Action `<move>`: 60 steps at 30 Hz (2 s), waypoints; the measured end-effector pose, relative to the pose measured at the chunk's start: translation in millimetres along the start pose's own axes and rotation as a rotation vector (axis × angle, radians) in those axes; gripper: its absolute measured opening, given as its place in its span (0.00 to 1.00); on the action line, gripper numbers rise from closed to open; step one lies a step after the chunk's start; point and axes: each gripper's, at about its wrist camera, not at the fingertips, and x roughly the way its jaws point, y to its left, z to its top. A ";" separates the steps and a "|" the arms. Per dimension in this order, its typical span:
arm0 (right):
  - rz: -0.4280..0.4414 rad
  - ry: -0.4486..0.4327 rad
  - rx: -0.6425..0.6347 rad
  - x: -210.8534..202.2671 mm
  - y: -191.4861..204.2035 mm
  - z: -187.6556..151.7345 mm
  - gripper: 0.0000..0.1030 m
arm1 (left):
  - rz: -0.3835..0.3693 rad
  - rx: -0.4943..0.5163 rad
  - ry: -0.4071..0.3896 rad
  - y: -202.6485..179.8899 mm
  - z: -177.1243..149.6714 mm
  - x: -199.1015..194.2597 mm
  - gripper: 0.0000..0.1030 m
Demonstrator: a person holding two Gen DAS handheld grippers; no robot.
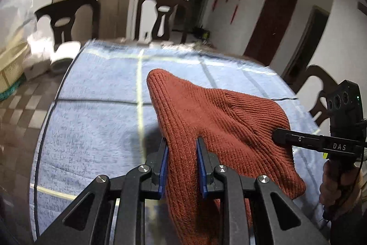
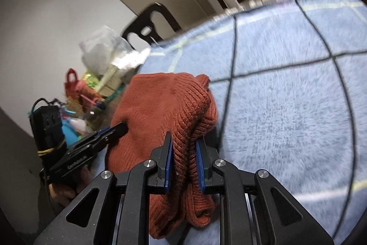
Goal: Fold small clothes
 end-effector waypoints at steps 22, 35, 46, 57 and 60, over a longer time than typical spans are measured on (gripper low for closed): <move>-0.186 0.033 -0.295 -28.1 51.3 -47.1 0.23 | 0.007 0.034 0.012 -5.0 -48.1 -22.5 0.30; -0.250 -0.026 -0.168 15.0 13.5 14.1 0.23 | 0.085 0.048 0.015 -2.7 -5.0 34.3 0.30; -0.224 0.013 -0.359 -24.6 61.0 -50.9 0.23 | 0.043 0.034 -0.004 -7.4 -44.7 -29.2 0.30; -0.285 -0.026 -0.390 -37.6 66.0 -62.3 0.22 | 0.099 0.031 0.014 -15.5 -60.8 -28.3 0.33; -0.309 -0.039 -0.414 -42.4 72.6 -68.3 0.23 | 0.103 0.035 0.009 -20.6 -65.4 -36.6 0.33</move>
